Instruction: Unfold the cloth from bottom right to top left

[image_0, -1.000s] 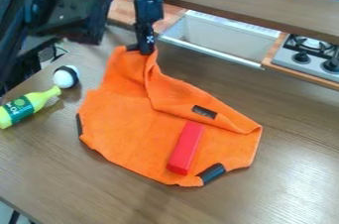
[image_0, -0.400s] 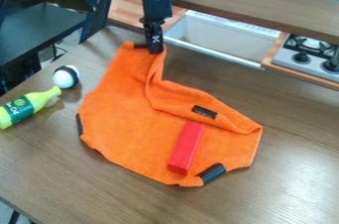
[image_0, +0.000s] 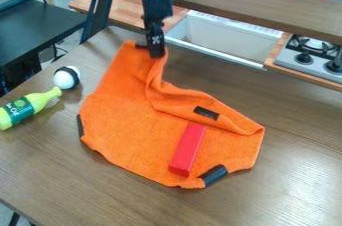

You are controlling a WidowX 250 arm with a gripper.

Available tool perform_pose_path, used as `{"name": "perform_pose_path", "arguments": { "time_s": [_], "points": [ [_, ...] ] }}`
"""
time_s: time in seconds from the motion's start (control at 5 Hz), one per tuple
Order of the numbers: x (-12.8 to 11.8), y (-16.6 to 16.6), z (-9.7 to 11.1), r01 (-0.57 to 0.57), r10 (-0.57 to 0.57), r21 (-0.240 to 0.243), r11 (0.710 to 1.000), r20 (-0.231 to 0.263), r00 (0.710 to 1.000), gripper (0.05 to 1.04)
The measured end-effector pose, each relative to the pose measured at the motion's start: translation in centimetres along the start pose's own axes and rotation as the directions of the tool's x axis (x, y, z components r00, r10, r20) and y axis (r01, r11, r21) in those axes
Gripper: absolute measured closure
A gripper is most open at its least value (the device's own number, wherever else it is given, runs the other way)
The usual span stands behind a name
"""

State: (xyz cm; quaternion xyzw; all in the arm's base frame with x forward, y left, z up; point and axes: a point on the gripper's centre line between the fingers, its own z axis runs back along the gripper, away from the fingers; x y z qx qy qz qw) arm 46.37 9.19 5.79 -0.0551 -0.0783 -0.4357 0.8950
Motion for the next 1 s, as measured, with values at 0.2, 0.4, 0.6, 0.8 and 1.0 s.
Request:
{"name": "perform_pose_path", "arguments": {
  "time_s": [0.2,0.4,0.6,0.8,1.0],
  "points": [
    [-0.3,-0.7,-0.4,0.023,-0.023,-0.007,1.000,-0.003,1.000,0.084],
    [0.2,-1.3,0.1,0.049,-0.049,0.010,0.999,0.014,0.999,0.084],
    [1.3,-2.2,1.6,0.089,-0.090,0.038,0.995,0.051,0.995,0.084],
    [1.3,-2.7,1.1,0.102,-0.104,0.032,0.994,0.064,0.993,0.084],
    [2.1,-2.4,3.0,0.100,-0.102,0.022,0.995,0.085,0.991,0.084]
  ]
}}
